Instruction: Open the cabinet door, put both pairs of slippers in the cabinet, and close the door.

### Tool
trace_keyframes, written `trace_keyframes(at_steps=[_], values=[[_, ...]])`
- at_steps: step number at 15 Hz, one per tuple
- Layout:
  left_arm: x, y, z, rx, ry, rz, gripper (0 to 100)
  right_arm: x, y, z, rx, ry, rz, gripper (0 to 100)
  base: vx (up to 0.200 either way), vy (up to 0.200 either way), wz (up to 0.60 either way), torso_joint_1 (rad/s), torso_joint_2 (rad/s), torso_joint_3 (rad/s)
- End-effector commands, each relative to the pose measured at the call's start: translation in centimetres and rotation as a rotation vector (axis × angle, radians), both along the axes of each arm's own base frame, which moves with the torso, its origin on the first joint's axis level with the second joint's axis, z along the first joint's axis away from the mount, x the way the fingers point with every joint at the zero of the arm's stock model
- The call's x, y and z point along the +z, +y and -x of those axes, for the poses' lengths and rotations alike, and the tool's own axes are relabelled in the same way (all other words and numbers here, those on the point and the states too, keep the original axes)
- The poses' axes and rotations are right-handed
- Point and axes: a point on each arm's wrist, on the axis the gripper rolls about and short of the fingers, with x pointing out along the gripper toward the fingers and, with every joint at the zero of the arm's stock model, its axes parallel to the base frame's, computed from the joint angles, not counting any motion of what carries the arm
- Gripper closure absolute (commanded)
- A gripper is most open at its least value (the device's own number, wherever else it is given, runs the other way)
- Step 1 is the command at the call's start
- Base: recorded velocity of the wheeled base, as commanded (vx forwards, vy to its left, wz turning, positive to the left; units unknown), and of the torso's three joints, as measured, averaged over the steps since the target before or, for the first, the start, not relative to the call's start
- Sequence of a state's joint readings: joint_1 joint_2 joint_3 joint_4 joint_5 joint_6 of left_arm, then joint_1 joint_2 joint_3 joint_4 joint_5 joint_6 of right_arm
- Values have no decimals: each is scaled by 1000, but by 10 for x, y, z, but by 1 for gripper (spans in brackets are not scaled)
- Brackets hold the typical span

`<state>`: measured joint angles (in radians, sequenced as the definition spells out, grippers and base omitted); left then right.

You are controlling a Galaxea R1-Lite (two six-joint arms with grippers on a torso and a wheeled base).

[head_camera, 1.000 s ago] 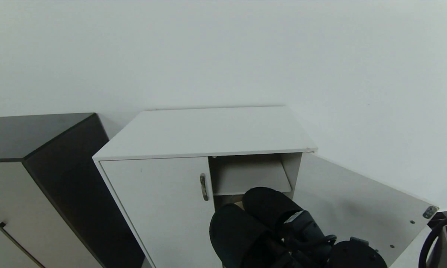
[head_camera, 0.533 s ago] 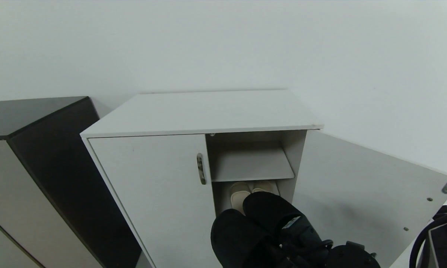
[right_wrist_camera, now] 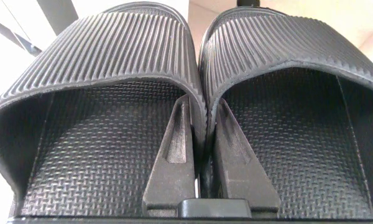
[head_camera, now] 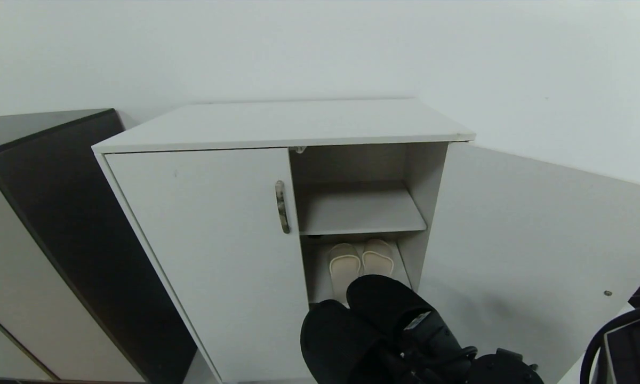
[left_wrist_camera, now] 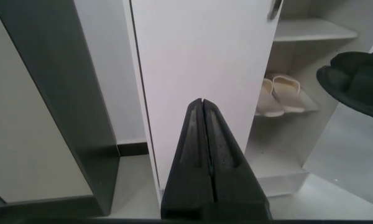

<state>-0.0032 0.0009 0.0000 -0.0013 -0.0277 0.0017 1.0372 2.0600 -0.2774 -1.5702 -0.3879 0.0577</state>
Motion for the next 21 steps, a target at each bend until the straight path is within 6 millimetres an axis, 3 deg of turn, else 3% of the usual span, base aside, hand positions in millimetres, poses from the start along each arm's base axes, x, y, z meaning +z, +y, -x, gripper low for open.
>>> trace_keyframes(at_steps=[1,5,11,14,16,18,19,20,21], values=[[0,0,0,0,0,0,100,-5,-1,0,0,10,19,100,0,0,0,-85,466,364],[0,0,0,0,0,0,100,-7,0,5,15,16,32,100,0,0,0,-50,432,376],[0,0,0,0,-1,0,100,-16,3,5,20,7,84,100,0,0,0,-7,90,89],[0,0,0,0,0,-1,100,0,19,-9,-83,-65,44,100,0,0,0,0,0,0],[0,0,0,0,0,-1,100,21,35,-22,-173,-59,35,100,0,0,0,0,0,0],[0,0,0,0,0,-1,100,60,40,-26,-228,-56,10,100,0,0,0,0,0,0],[0,0,0,0,0,-1,100,70,40,-26,-246,-52,3,100,0,0,0,0,0,0],[0,0,0,0,-1,-1,100,103,42,-28,-326,-44,-44,100,0,0,0,0,0,0],[0,0,0,0,-1,-1,100,117,42,-29,-392,-38,-47,100,0,0,0,0,0,0]])
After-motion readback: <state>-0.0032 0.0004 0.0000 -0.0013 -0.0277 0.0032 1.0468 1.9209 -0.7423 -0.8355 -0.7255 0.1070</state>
